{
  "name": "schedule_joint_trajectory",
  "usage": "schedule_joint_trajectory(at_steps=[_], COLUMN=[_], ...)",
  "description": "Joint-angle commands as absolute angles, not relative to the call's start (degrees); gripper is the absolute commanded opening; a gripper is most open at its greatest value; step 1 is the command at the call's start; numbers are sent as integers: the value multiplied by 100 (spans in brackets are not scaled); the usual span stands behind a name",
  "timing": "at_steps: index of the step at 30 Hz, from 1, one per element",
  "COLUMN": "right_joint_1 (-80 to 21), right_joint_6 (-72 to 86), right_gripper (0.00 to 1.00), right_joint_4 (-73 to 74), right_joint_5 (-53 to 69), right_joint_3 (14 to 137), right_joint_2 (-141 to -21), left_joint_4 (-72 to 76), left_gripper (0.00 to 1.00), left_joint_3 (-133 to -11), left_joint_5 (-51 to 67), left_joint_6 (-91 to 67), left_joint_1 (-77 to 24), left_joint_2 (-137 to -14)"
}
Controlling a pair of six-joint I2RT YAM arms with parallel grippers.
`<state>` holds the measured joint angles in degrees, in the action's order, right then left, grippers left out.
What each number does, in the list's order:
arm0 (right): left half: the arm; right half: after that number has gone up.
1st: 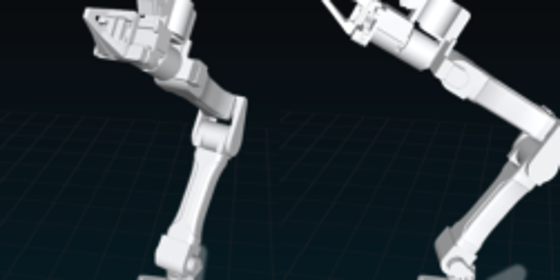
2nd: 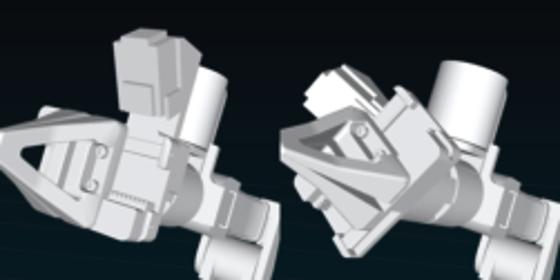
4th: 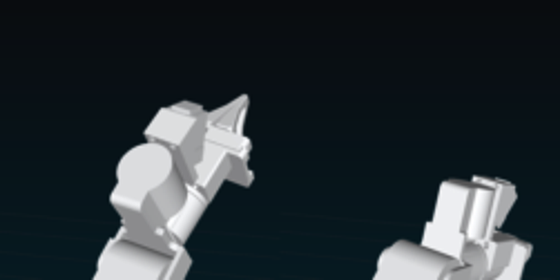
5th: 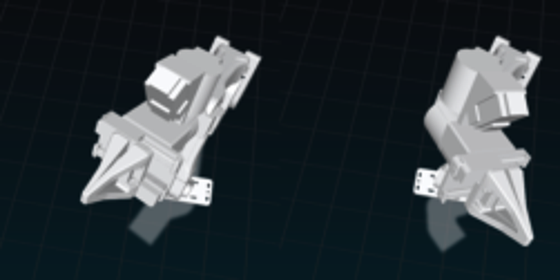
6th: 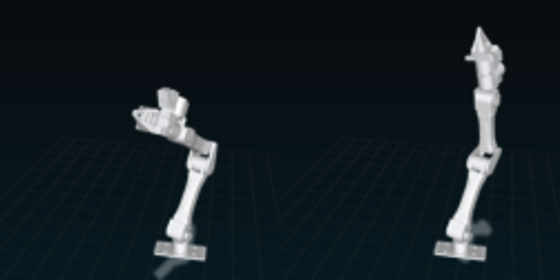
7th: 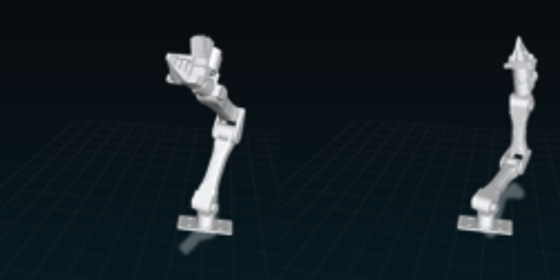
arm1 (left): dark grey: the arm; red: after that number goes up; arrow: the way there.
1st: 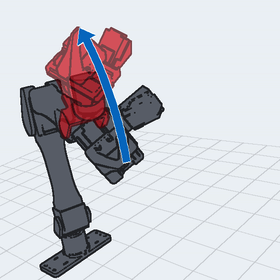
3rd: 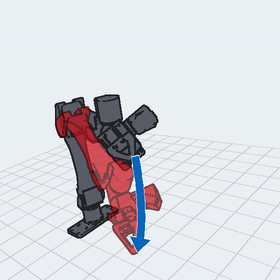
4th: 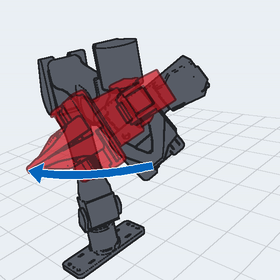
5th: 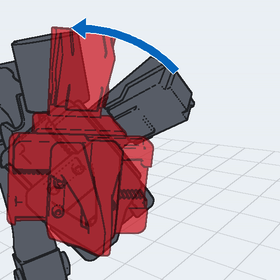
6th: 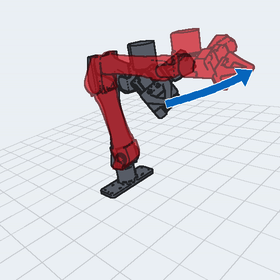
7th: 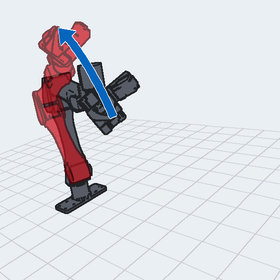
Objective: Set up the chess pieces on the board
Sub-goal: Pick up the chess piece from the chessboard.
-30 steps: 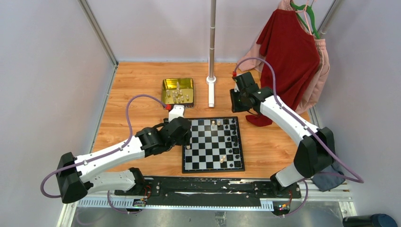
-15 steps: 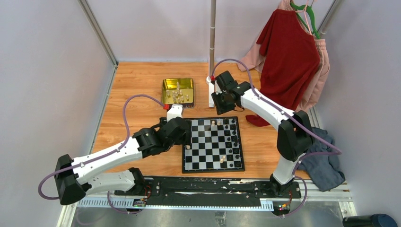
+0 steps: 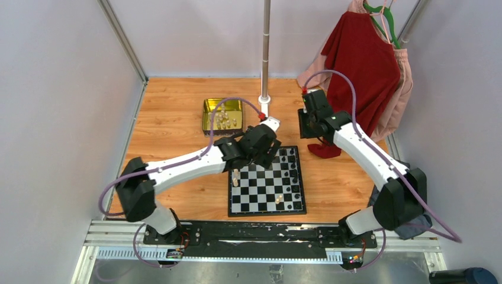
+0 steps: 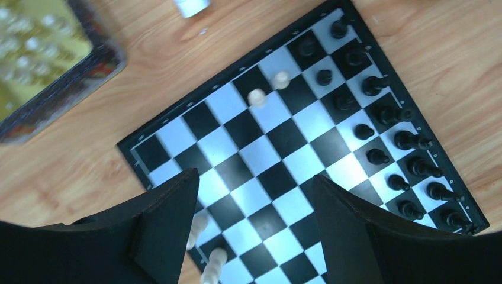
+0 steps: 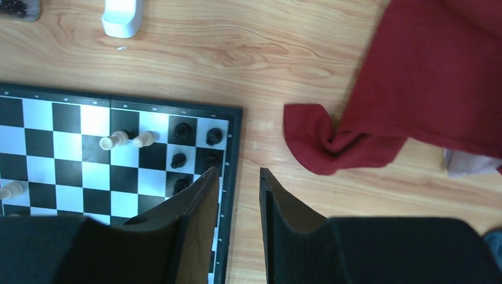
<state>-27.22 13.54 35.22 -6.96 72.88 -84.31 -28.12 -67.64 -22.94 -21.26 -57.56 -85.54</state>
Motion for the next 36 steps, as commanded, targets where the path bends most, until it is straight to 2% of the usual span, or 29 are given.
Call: schedule_joint_trajectory(at_steps=[1,8,36], right_joint_1=[-2485,-2258,-2145], right_joint_6=[1694,1797,1653], right_gripper=[36,35,35], right_joint_4=[3286,3117,2894], right_joint_5=[-973,-844,-501], right_joint_3=[6644,6066,5925], right_joint_2=[-7887,-7448,-7679], left_joint_4=[-2559,-2289,-1980], left_gripper=[76,75,60], left_joint_3=[-7283,-7550,-7858], left_joint_5=[-1459,-828,-537], left_joint_6=[-1268,-1328,-1230], left_joint_1=[-5780,-5565,-4835], left_joint_2=[-9334,-10057,-11018])
